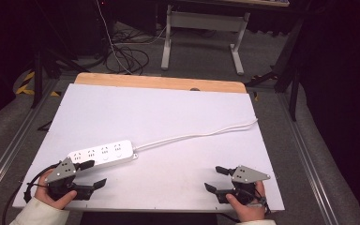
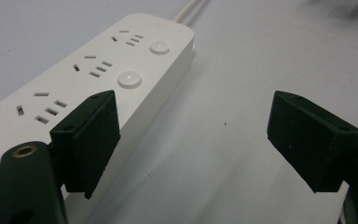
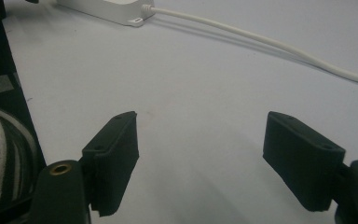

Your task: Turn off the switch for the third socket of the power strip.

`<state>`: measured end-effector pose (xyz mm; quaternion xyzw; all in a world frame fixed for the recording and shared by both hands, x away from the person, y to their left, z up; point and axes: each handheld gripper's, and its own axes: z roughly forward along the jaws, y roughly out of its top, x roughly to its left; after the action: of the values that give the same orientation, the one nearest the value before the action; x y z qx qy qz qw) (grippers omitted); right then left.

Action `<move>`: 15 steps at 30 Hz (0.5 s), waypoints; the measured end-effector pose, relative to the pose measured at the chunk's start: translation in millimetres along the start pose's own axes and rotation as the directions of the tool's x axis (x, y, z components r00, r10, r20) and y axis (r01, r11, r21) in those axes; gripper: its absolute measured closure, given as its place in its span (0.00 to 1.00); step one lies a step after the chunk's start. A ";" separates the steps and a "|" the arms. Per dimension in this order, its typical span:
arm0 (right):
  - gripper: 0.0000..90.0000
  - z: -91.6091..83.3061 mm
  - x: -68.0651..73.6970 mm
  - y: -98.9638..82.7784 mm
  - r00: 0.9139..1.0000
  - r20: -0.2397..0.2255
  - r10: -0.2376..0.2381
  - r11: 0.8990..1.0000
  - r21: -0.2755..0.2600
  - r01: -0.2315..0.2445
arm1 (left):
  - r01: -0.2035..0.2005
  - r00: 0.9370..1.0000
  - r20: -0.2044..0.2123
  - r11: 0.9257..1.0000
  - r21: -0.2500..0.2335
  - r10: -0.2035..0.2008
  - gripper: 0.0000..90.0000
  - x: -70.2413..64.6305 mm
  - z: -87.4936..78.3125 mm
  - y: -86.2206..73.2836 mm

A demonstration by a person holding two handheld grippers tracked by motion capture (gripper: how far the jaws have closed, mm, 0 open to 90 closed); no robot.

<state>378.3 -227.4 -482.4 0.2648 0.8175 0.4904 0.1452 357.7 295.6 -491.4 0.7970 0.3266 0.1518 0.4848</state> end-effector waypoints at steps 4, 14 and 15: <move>0.30 -0.3 -0.9 -0.5 1.000 -0.003 0.013 1.000 -0.010 -0.013 | -0.021 1.000 -0.002 0.999 -0.036 0.021 0.19 -2.1 -2.7 2.4; 0.30 -1.6 -2.4 -1.2 1.000 -0.010 0.029 0.999 -0.024 -0.030 | -0.046 0.998 -0.033 0.998 -0.053 0.044 0.19 -2.1 -5.5 3.2; 0.30 -1.7 -2.4 -1.3 1.000 -0.009 0.029 0.999 -0.025 -0.029 | -0.040 0.999 -0.033 0.998 -0.041 0.039 0.19 -2.5 -5.8 3.1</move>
<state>379.1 -230.5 -482.7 0.2729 0.8080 0.5036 0.1379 353.7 296.8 -485.7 0.7906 0.3153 0.1810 0.4927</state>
